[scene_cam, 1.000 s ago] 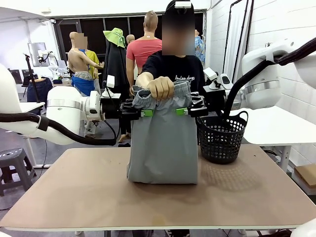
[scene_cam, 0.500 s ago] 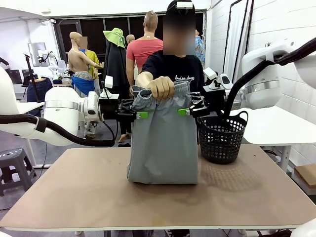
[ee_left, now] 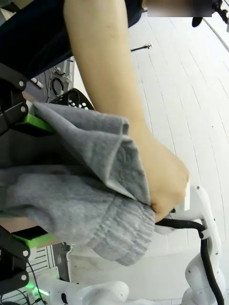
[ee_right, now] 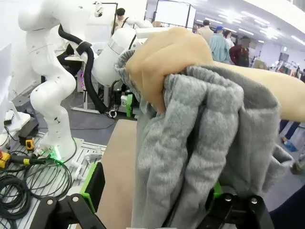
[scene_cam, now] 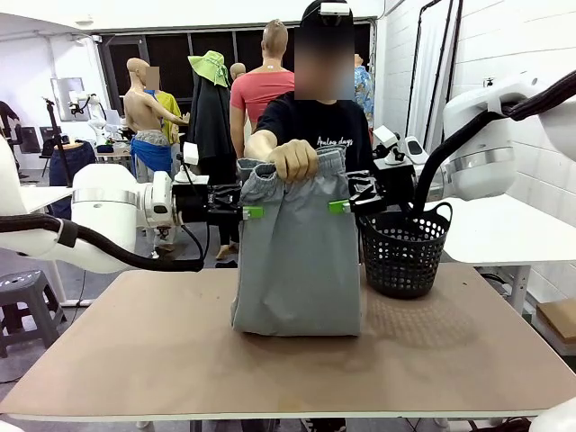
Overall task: Fold the training pants.
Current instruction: Release the ends of the Training pants and then grab the overlapped ends.
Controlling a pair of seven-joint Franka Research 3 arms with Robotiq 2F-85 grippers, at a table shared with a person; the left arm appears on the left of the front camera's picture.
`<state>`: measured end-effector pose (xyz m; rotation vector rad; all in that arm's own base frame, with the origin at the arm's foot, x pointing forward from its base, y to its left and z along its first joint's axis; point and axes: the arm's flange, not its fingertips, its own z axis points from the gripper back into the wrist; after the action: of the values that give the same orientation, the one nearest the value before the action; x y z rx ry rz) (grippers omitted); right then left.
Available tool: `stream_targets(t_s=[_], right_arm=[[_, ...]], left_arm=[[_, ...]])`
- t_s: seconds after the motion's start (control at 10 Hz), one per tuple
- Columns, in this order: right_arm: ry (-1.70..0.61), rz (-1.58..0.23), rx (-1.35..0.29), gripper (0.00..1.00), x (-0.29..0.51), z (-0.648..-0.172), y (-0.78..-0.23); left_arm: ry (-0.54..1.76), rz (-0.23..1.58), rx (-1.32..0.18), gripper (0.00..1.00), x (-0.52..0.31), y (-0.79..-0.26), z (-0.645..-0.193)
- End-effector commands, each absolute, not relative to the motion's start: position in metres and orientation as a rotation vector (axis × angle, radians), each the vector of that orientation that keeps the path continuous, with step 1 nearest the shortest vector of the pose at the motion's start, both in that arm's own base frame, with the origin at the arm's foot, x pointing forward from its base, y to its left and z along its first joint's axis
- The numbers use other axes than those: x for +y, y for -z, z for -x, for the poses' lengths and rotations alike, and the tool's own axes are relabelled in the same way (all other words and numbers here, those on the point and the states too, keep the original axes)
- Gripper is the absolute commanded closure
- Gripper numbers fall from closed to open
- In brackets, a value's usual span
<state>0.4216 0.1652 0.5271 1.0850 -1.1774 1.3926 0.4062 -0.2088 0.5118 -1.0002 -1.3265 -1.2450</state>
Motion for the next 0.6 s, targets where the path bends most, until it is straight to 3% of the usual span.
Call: stream_targets(t_s=[0.0, 0.5], right_arm=[[-1.352, -1.062, -1.159, 0.00, 0.154, -0.413, -0.524], [-1.284, -1.023, -1.198, 0.00, 0.128, -0.408, -0.518]], left_arm=[[1.185, 0.957, -1.379, 0.00, -0.203, -0.507, -0.396], [1.150, 0.918, -1.390, 0.00, -0.193, -0.501, -0.393]])
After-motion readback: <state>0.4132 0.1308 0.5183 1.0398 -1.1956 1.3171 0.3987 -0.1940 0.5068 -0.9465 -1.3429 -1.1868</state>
